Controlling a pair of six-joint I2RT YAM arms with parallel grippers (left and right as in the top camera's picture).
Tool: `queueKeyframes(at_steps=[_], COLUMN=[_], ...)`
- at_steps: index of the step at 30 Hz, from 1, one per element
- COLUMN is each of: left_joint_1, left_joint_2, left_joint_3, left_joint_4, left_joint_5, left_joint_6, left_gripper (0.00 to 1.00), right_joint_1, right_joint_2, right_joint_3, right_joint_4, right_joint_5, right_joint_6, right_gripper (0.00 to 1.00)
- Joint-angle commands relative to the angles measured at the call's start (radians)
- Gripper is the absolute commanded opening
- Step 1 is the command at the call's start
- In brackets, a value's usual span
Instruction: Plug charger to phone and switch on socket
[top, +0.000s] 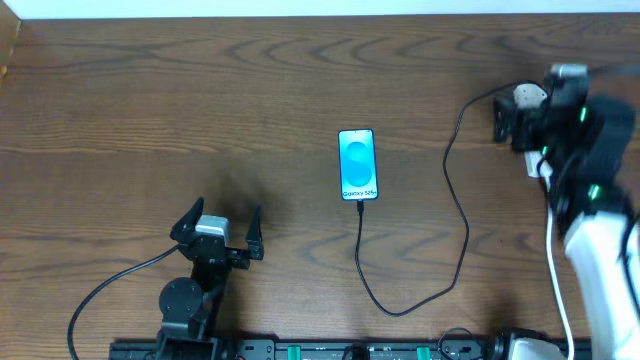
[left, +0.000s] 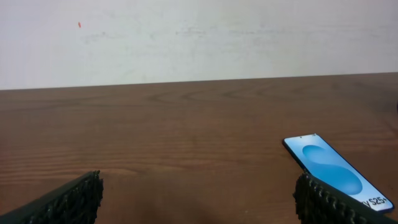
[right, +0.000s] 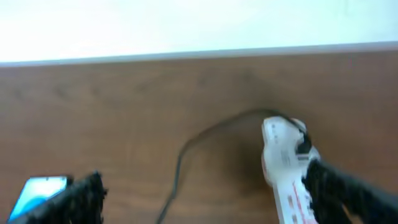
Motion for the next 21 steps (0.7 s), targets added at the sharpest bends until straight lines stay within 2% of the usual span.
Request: queueKeyframes(at_steps=[1, 8, 14, 17, 21], left_joint_1=[0.005, 0.005, 0.005, 0.005, 0.005], left_joint_2=[-0.006, -0.006, -0.006, -0.006, -0.006], left_joint_3=[-0.014, -0.014, -0.014, -0.014, -0.014], left_joint_4=[-0.039, -0.039, -0.039, -0.039, -0.039], left_joint_5=[0.014, 0.014, 0.014, 0.014, 0.014], left_joint_6=[0.01, 0.01, 0.01, 0.01, 0.01], left_gripper=[0.98, 0.98, 0.98, 0.98, 0.98], right_joint_1=[0.013, 0.013, 0.013, 0.017, 0.024], right_joint_2=[-0.133, -0.403, -0.549, -0.588, -0.64], right_joint_3=[-0.22, -0.571, -0.74, -0.79, -0.79], right_joint_4=[0.148, 0.377, 0.499, 0.513, 0.405], right_joint_5=[-0.005, -0.005, -0.005, -0.005, -0.004], right_joint_6=[0.014, 0.018, 0.018, 0.018, 0.017], right_gripper=[0.99, 0.99, 0.99, 0.99, 0.99])
